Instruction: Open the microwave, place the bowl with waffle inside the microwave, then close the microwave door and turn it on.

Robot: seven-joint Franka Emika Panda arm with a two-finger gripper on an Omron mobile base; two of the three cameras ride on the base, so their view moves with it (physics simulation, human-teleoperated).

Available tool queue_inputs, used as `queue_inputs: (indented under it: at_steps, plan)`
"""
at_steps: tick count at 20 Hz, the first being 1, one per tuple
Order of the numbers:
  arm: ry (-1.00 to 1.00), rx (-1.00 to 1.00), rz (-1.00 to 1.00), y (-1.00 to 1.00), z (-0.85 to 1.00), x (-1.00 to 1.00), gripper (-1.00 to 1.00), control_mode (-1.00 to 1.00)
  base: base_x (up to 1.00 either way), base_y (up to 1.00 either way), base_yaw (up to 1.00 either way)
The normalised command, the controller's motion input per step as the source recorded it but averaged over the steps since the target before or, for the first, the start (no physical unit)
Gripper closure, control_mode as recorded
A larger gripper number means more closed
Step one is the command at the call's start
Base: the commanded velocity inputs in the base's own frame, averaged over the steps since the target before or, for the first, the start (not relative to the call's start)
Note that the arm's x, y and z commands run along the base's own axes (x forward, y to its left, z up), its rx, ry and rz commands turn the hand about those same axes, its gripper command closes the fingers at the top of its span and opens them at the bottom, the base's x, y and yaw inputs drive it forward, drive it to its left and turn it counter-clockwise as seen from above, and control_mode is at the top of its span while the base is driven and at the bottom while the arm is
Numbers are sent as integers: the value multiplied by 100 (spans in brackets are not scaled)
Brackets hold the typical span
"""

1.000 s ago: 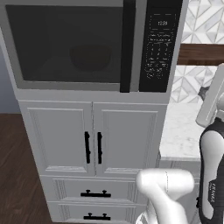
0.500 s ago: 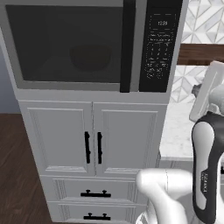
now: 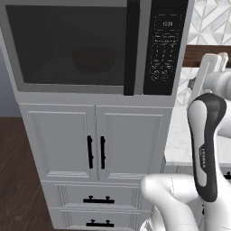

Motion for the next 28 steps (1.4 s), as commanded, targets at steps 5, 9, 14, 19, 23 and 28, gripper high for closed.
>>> queue_inputs:
  at_steps: [5, 9, 14, 19, 23, 28]
  plan:
    - [0, 4, 5, 0, -7, 45, 100, -100, 0, 0, 0]
    - [0, 2, 10, 0, -18, 53, 100, -100, 0, 0, 0]
    - [0, 0, 12, 0, -29, 49, 100, -100, 0, 0, 0]
    - [0, 1, 8, 0, -19, 43, 100, -100, 0, 0, 0]
    - [0, 5, 3, 0, -1, 38, 100, -100, 0, 0, 0]
    - [-2, 4, 1, 1, -1, 28, 100, -100, 0, 0, 0]
